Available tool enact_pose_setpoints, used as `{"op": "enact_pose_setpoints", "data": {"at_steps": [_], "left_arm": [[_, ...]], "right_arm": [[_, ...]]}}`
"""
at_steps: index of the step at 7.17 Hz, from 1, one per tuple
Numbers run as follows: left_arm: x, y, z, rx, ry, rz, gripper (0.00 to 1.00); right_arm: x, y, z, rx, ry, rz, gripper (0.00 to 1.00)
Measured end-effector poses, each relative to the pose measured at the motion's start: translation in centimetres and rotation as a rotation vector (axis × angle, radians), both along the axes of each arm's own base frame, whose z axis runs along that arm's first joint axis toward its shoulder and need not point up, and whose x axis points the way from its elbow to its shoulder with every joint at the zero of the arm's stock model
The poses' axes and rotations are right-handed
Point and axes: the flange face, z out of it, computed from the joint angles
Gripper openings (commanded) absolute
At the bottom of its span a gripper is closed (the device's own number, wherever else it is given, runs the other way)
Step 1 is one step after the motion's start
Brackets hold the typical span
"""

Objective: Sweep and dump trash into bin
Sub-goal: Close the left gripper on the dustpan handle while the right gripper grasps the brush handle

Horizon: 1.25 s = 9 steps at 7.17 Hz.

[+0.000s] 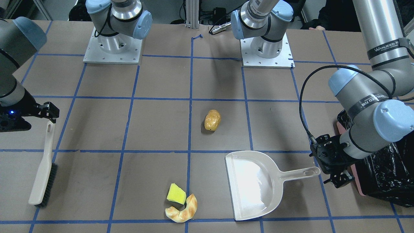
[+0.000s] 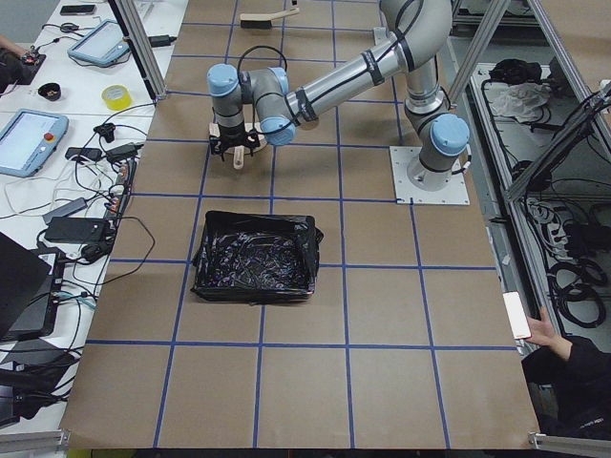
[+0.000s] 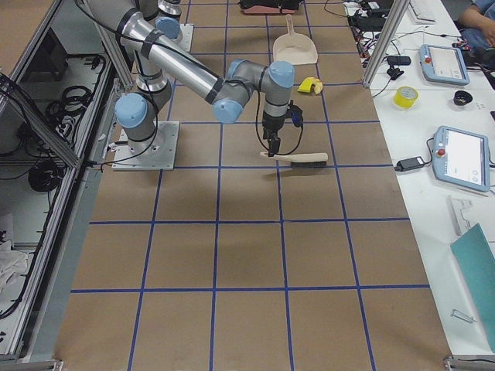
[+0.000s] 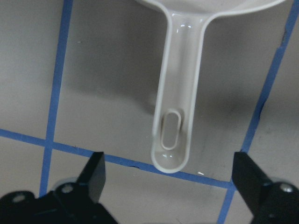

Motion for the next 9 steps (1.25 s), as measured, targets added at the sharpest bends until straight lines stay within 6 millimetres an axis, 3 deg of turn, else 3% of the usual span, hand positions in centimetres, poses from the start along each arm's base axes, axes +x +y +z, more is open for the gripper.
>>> {"op": "enact_pose_setpoints", "data": {"at_steps": [2, 4, 5, 6, 8, 9], "left_arm": [[0.1, -0.6, -1.7, -0.009, -0.005, -0.053, 0.95], [-0.2, -0.4, -2.7, 0.01, 0.004, -0.036, 0.9], [-0.5, -0.1, -3.2, 0.022, 0.01, -0.024, 0.66], [-0.7, 0.1, -3.6, 0.03, 0.016, -0.02, 0.54], [-1.5, 0.1, -3.8, 0.032, 0.022, -0.032, 0.51], [-1.8, 0.1, -3.8, 0.032, 0.023, -0.036, 0.48]], "right_arm": [[-0.2, -0.8, -3.0, 0.011, -0.034, 0.001, 0.82], [-0.4, -1.2, -4.5, 0.027, -0.045, 0.001, 0.72], [-0.4, -1.2, -4.8, 0.03, -0.046, 0.0, 0.62], [-0.4, -1.3, -4.8, 0.028, -0.046, -0.001, 0.49], [-0.4, -1.3, -4.8, 0.027, -0.045, -0.003, 0.26], [-0.5, -1.3, -4.8, 0.028, -0.045, -0.005, 0.19]]}}
